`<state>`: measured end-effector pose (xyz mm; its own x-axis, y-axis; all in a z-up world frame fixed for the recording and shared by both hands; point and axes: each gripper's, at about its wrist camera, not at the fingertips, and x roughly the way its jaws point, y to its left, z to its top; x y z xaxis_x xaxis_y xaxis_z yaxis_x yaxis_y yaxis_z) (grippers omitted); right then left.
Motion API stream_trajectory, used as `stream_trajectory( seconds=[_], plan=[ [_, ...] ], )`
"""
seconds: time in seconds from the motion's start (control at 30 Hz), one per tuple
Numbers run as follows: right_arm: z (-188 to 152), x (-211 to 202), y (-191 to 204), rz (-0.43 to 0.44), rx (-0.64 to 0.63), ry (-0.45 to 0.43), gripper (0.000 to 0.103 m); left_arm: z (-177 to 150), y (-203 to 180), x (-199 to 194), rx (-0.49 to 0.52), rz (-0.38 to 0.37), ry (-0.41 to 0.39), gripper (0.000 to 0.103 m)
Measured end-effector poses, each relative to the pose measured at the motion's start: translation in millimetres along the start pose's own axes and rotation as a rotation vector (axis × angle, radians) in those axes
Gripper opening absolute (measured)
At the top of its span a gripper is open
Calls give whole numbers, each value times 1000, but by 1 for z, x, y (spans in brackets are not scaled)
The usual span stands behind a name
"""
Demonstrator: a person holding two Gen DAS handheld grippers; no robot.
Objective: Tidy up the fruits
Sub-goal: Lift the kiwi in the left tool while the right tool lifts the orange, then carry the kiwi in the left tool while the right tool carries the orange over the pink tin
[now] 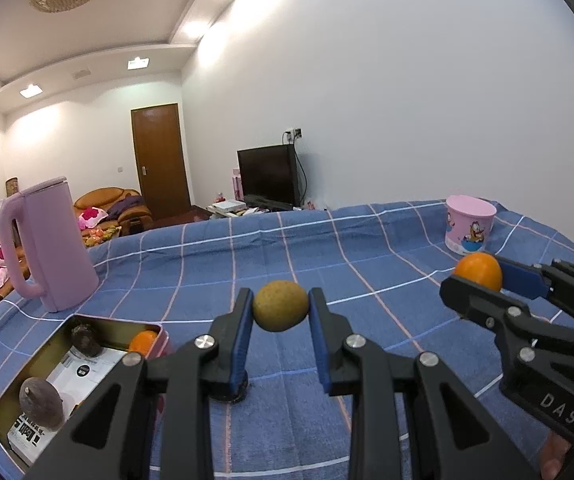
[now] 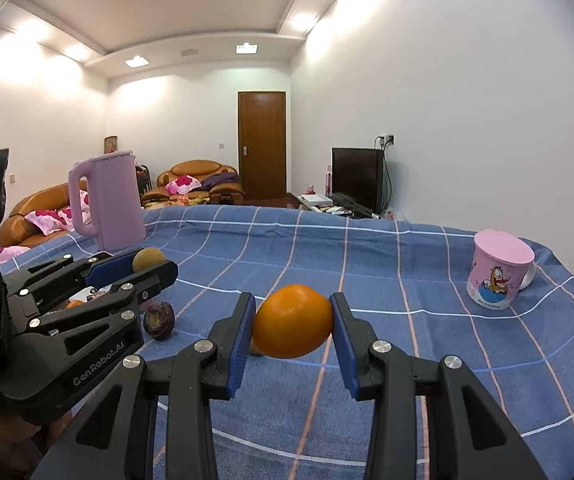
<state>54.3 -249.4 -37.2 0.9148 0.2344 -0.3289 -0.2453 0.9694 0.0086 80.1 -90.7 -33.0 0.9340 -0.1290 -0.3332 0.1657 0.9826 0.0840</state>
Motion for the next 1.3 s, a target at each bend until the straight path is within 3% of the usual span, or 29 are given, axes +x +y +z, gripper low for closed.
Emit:
stream_trajectory(
  seconds=[0.43,1.3],
  plan=[
    [0,-9,0,10,-1,-51,40,0,-2,-12,8,33,-54,29],
    [5,7,16,9,-41,10,40,-7,8,-15,-9,3,9,29]
  ],
)
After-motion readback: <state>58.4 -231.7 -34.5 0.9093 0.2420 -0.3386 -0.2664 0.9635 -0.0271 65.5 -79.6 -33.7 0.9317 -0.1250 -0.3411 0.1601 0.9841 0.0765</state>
